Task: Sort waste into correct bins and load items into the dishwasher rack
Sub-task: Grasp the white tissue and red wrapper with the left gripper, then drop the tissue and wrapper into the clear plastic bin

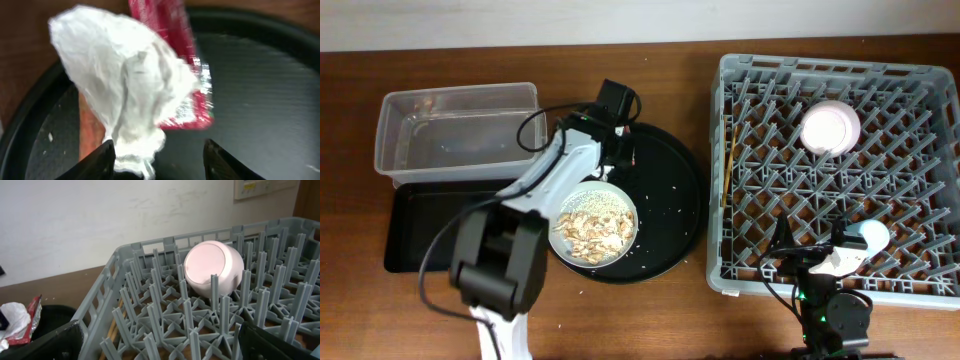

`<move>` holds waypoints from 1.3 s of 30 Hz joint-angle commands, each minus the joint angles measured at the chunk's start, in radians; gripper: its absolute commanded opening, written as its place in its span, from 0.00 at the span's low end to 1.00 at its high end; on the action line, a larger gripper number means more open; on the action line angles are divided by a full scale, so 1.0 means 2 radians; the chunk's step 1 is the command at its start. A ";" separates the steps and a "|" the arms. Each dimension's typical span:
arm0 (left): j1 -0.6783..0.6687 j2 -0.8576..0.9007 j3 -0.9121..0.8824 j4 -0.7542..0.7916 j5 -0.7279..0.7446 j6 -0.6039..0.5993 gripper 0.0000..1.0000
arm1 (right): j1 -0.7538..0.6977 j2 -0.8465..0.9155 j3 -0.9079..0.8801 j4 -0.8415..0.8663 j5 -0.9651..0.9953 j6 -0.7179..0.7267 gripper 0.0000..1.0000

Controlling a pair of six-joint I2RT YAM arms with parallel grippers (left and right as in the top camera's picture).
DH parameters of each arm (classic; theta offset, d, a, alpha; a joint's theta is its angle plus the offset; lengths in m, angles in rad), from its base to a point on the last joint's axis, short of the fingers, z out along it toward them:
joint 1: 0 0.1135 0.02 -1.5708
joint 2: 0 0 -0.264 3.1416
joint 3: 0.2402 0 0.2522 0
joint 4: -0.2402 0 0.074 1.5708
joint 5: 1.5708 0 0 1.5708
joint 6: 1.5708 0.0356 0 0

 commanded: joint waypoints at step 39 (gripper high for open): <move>-0.018 0.134 0.132 -0.080 0.014 -0.084 0.45 | -0.002 -0.004 -0.005 -0.001 -0.001 0.000 0.98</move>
